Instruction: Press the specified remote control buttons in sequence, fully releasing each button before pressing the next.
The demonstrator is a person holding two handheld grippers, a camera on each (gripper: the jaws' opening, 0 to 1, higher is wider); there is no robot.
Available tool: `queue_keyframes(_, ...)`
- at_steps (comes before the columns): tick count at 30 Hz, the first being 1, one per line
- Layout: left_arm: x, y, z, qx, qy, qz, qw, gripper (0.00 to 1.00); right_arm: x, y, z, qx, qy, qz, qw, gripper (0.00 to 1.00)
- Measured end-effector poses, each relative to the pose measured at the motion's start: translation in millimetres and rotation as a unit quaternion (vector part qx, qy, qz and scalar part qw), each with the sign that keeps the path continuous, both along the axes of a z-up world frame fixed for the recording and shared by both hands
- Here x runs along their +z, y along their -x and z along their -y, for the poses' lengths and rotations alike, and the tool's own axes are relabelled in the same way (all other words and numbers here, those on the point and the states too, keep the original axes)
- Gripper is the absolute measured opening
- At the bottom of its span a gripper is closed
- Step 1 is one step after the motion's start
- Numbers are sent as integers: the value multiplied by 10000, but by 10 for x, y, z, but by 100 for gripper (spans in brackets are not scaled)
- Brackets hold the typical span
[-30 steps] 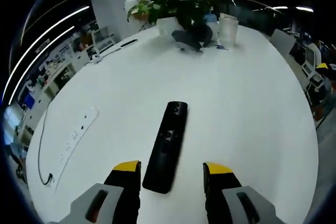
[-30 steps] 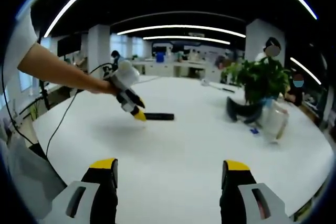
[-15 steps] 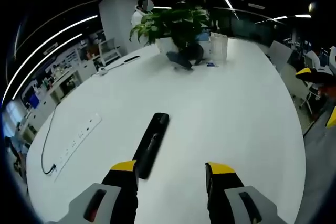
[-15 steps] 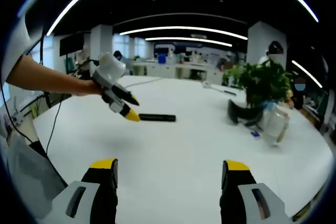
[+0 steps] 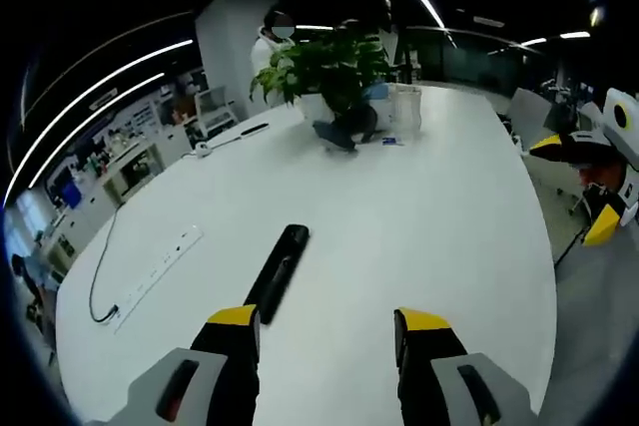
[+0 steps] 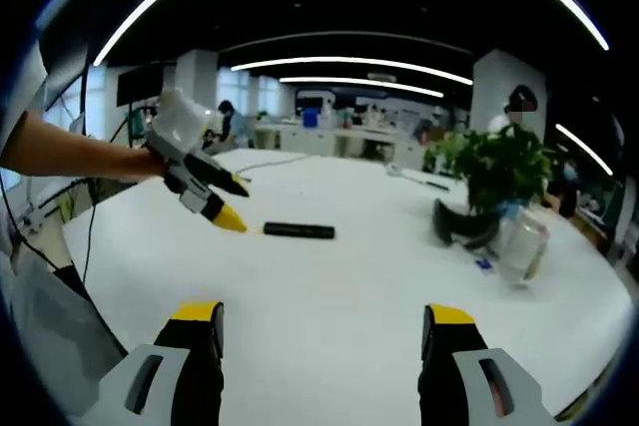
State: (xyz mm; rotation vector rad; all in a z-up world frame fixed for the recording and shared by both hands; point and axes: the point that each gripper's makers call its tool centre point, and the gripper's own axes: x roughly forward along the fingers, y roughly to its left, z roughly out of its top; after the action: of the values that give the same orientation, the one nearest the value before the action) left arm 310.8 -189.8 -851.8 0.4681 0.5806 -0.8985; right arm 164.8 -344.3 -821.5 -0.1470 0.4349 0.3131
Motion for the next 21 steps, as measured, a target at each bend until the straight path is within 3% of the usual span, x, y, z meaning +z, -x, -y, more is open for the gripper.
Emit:
queue_keyframes(3,120,116,-2,86,193,143,9997,61,37,0,6,-13,-37,83,10000,81)
queue_keyframes(6,232,296,-31,301,613,173,9975,65,65,-1,17,-39,-88,148,9998,81)
queue_keyframes(10,261,534,-160,728,994,177,9922,68,87,0,18,-45,-139,197,9997,81)
queue_keyframes(13,189,723,-266,894,1018,24,9908,70,99,2,14,-40,-157,225,9996,81)
queue_keyframes(21,261,987,-522,1415,1202,259,9823,76,139,10,-14,20,-160,326,9993,82)
